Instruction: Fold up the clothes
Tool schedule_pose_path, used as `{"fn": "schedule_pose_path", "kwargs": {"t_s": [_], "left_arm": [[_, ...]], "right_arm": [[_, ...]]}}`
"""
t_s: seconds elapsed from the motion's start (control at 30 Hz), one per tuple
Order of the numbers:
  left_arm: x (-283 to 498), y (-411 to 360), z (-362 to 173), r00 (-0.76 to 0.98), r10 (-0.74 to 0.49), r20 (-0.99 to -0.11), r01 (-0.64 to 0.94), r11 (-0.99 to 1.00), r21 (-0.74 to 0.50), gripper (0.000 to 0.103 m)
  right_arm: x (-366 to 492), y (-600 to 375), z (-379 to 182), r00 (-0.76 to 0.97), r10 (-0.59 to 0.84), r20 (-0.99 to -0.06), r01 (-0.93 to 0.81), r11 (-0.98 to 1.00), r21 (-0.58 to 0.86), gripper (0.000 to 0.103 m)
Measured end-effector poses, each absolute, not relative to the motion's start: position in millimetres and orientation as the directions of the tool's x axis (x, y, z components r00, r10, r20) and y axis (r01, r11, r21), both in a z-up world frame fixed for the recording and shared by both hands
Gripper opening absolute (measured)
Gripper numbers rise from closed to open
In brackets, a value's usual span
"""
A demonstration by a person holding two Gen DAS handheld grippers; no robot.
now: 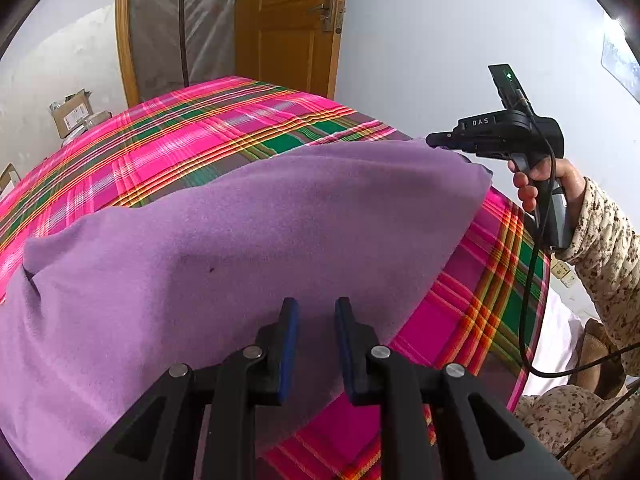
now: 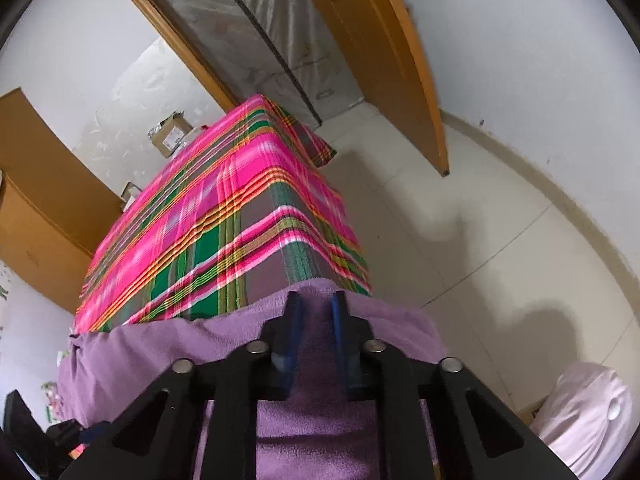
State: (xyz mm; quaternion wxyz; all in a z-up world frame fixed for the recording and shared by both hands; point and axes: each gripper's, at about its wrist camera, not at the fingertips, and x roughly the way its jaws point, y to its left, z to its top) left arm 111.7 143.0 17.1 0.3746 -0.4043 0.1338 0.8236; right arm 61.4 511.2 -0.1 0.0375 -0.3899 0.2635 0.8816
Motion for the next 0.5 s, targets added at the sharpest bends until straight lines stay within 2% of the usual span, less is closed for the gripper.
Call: {"fn": "schedule_pose_path", "kwargs": {"t_s": [0.03, 0.1, 0.2, 0.27, 0.37, 0.43, 0.5], "left_arm": [[111.7, 143.1, 17.3, -0.393, 0.509, -0.766, -0.725, -0.684, -0.082, 0.019], [111.6, 142.5, 17.5, -0.394, 0.509, -0.765, -0.726, -0.683, -0.081, 0.019], [111.1, 142.0, 17.3, -0.392, 0.512, -0.765, -0.726, -0.683, -0.085, 0.019], [111.0, 141.7, 17.4, -0.391, 0.513, -0.764, -0.726, -0.682, -0.086, 0.019], [111.0, 141.5, 17.4, -0.390, 0.515, -0.763, -0.727, -0.681, -0.087, 0.019], [110.5, 141.7, 17.4, -0.390, 0.516, -0.763, -0.727, -0.681, -0.089, 0.019], [110.4, 141.6, 17.2, -0.390, 0.517, -0.762, -0.726, -0.681, -0.091, 0.020]], "right_arm": [[61.1, 509.5, 2.3, -0.696, -0.122, -0.708, -0.272, -0.867, 0.417, 0.003], [59.3, 509.5, 8.5, -0.714, -0.070, -0.697, -0.286, -0.879, 0.381, 0.000], [60.3, 514.9, 20.1, -0.749, -0.022, -0.663, -0.301, -0.879, 0.370, 0.000], [58.2, 518.3, 20.7, -0.745, -0.054, -0.665, -0.285, -0.876, 0.390, 0.000], [57.6, 523.5, 15.9, -0.723, -0.140, -0.676, -0.250, -0.859, 0.446, 0.004], [56.2, 522.1, 10.9, -0.702, -0.158, -0.694, -0.238, -0.867, 0.438, 0.016], [53.9, 518.5, 6.1, -0.687, -0.187, -0.702, -0.210, -0.874, 0.438, 0.022]]}}
